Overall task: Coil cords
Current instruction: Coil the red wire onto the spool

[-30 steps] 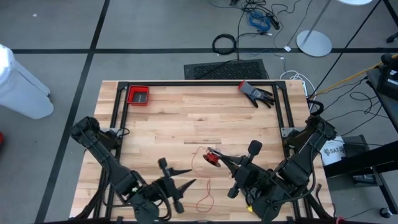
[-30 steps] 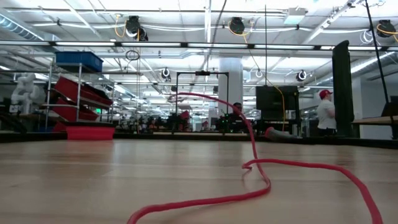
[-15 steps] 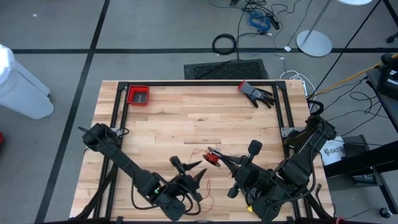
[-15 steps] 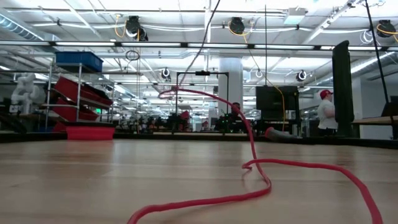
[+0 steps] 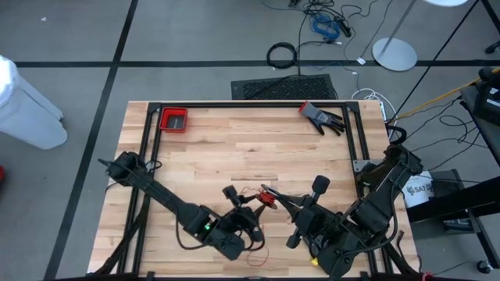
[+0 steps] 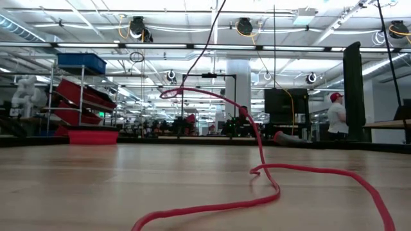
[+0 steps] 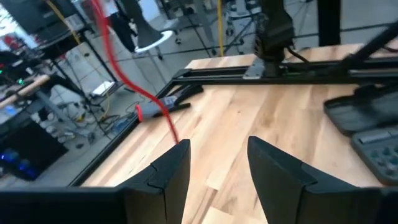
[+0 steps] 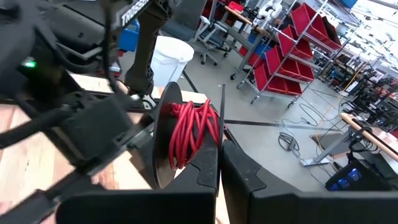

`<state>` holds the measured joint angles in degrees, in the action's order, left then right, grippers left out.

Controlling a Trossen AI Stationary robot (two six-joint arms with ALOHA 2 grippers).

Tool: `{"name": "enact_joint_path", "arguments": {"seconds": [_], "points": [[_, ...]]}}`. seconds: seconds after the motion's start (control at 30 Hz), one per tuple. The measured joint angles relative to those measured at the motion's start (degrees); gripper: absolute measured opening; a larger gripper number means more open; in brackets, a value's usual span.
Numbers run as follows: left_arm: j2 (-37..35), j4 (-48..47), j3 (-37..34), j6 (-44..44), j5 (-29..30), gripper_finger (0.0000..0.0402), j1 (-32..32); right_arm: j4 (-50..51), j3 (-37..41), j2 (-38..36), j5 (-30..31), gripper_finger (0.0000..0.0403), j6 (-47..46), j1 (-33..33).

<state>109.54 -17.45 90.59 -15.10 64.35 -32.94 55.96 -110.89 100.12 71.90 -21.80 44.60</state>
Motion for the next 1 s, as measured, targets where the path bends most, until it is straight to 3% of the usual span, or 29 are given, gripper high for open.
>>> {"name": "enact_joint_path", "arguments": {"seconds": [0.4,1.0], "points": [[0.00,-0.44,0.00,-1.09,6.44,0.0168,-0.18,0.00,0.00,-0.10,0.00,0.0000,0.00,0.15],[0.00,-2.63,0.00,-1.05,5.58,0.0168,1.37,-0.33,0.00,-0.11,-0.26,0.0000,-0.02,0.20]]}}
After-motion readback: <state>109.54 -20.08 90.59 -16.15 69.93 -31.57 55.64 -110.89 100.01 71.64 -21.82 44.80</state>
